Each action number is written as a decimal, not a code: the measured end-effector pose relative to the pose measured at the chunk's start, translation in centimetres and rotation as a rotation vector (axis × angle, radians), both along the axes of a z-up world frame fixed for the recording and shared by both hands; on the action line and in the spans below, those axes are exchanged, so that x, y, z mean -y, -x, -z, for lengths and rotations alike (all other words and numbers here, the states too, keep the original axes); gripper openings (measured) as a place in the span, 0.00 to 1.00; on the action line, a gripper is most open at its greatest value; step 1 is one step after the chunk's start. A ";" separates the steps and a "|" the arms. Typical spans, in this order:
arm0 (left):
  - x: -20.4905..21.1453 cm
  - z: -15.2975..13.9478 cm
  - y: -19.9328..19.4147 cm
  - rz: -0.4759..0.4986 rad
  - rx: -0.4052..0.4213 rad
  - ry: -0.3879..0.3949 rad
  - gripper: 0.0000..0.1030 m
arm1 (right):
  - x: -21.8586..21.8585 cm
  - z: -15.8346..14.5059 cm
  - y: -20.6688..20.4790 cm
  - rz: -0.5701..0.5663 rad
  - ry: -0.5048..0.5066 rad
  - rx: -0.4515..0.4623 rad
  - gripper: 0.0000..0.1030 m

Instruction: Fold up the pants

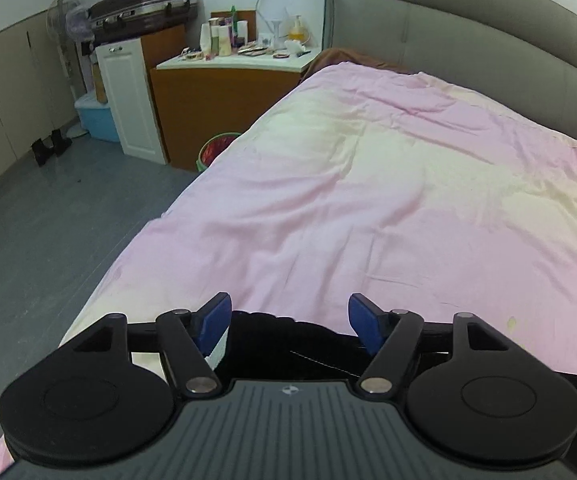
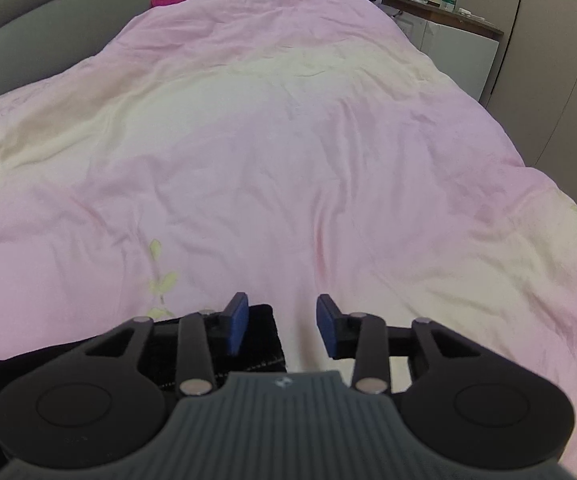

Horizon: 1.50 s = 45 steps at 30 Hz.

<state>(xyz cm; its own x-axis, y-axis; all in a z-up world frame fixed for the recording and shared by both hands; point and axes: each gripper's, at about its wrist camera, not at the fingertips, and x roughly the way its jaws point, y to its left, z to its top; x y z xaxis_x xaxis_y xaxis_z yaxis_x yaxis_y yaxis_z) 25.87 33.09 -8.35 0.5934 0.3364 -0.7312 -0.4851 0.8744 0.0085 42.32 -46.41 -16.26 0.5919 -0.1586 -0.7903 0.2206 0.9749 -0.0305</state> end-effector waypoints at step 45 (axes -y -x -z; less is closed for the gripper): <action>62.4 9.5 -12.9 1.172 -0.228 0.103 0.55 | 10.3 6.2 2.5 -0.331 -0.622 -0.141 0.58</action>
<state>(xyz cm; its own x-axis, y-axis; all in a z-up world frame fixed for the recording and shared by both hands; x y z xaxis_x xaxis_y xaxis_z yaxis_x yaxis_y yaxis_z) 38.82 -29.33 -17.81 0.3525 -0.3889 -0.8512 0.6109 0.7847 -0.1055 39.79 -56.70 -22.42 0.4171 0.5157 -0.7484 -0.0546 0.8362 0.5457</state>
